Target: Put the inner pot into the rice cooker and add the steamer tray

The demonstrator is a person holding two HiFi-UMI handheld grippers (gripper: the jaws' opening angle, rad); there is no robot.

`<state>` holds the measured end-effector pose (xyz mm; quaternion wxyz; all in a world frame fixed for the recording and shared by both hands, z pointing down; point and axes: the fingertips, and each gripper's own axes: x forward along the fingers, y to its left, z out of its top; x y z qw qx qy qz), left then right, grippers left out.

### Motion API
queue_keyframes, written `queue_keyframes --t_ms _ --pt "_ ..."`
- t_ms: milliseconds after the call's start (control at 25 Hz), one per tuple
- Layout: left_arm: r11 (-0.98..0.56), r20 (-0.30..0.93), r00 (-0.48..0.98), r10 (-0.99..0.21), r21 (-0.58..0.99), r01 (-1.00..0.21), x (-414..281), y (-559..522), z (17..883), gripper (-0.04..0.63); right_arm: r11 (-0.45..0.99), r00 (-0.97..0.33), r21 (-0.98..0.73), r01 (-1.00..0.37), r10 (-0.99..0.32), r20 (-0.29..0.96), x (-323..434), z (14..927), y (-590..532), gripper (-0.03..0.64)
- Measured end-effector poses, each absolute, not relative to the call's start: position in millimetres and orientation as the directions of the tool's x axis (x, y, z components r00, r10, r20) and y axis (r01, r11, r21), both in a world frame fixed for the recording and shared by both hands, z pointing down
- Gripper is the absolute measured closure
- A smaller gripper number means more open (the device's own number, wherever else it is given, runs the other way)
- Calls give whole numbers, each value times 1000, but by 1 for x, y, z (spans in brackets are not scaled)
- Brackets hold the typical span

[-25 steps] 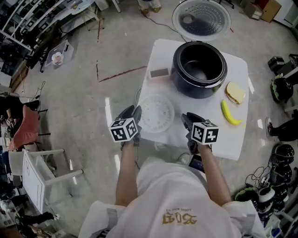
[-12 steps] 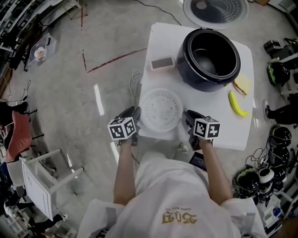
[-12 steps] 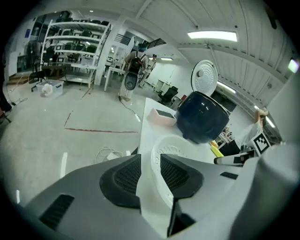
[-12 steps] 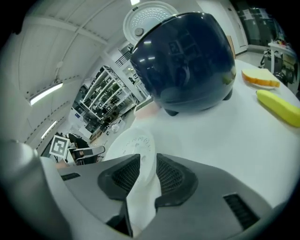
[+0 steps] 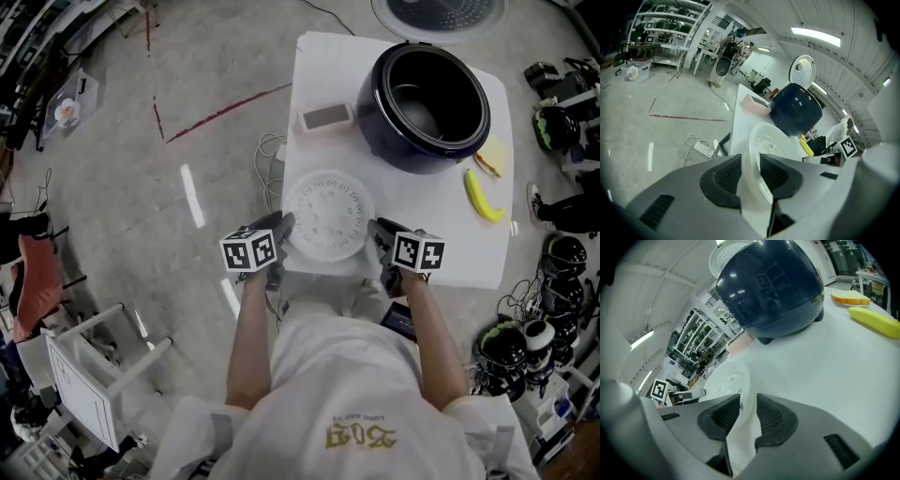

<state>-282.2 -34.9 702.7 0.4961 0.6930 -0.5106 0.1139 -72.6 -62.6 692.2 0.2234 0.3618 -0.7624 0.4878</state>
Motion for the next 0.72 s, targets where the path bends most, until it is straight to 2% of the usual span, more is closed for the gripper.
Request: queue_keyframes --t_ms 200,400,560,720 --pt "3 639 496 -587 615 -789 -278 -37 701 515 239 -651 -607 -758 -342 678 -75 691 -65 495" --pt "7 628 515 -583 638 -770 -278 -38 700 515 212 -678 -648 -731 -332 656 -81 692 -66 502" --pt "9 616 528 -584 656 -755 -279 -40 700 517 215 -695 -664 -716 -315 647 -85 694 -63 560" --pt "12 630 528 -570 649 -761 -281 -38 701 521 211 -708 -680 -702 -311 634 -87 691 -62 565"
